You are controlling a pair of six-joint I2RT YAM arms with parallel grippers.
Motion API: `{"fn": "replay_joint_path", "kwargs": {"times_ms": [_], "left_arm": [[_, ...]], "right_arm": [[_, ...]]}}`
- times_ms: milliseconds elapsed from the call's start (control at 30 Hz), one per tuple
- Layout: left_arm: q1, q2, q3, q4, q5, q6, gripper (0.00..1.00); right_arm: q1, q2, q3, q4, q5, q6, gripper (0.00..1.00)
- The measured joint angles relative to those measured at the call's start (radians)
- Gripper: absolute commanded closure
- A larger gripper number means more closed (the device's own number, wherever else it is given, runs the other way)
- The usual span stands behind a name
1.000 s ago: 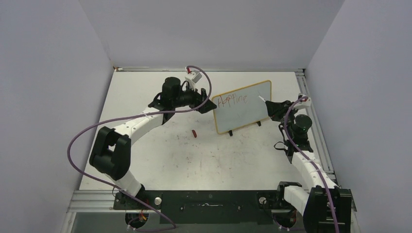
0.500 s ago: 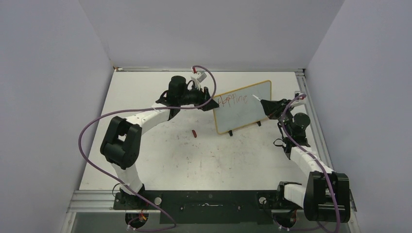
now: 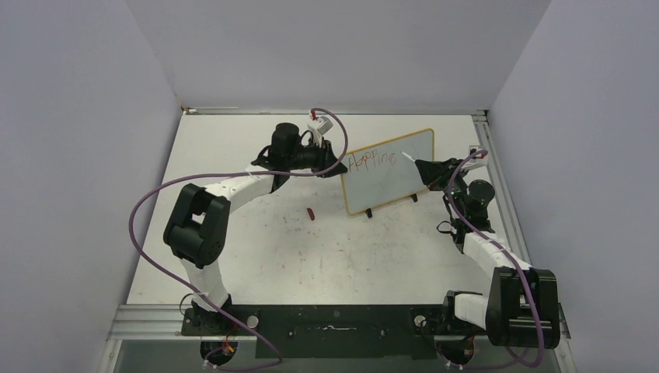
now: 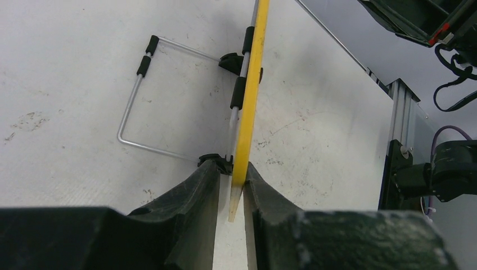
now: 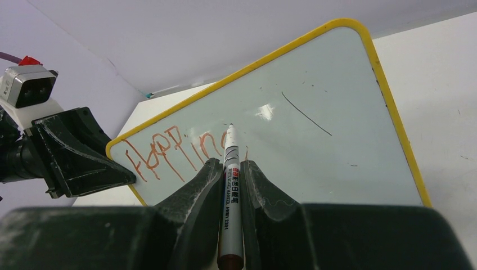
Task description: Write a sentence on the whiteboard
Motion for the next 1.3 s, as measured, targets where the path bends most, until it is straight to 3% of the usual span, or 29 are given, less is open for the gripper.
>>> {"fn": "replay_joint_path", "kwargs": {"times_ms": [300,1300], "left_arm": [[0.0,0.0,-0.034,0.072,0.054,0.039,1.0],[0.001,0.0,-0.058,0.124,0.101,0.1,1.0]], "right_arm": [[0.0,0.002,0.0,0.006,0.002,-0.001,0.95],[0.002,0.072,0.001,0.074,0.011,-0.002,0.95]]}}
